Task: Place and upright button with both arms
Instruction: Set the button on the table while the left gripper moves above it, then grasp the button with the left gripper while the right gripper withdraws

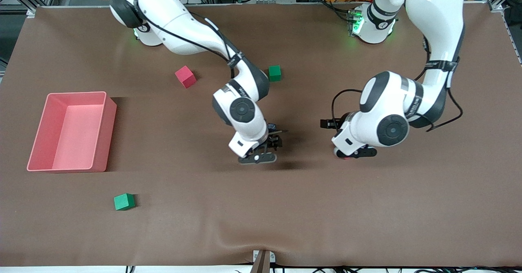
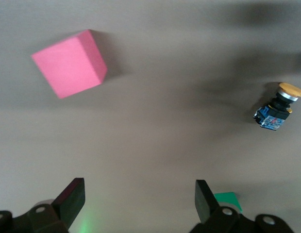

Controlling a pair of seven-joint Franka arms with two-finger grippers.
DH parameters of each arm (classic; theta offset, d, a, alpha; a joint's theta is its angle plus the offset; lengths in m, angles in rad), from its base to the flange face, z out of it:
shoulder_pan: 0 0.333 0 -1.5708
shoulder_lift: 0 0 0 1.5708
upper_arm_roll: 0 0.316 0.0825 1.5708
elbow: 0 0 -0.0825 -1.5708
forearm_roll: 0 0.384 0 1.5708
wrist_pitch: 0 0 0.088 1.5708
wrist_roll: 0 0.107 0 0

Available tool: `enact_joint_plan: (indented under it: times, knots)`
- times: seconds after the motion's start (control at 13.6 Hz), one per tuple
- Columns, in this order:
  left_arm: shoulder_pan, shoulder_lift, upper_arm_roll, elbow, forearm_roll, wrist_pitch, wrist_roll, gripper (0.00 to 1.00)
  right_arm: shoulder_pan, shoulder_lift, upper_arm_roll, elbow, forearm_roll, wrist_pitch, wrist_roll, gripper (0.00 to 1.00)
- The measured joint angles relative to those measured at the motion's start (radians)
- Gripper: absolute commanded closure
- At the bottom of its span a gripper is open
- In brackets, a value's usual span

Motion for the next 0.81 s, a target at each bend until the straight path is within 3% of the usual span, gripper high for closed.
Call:
enact_joint_plan:
  times: [0.44,0.81]
  knots:
    - [-0.13,0.122,0.0,0.14,-0.001,0.06,-0.032,0.0,-0.218,-0.08,-0.002,0.004,0.0,-0.057,-0.004,0.0]
    - [-0.252,0.203,0.009,0.195,-0.001,0.161,-0.067,0.0,-0.442,-0.212,0.016,0.02,0.0,-0.272,-0.08,0.0]
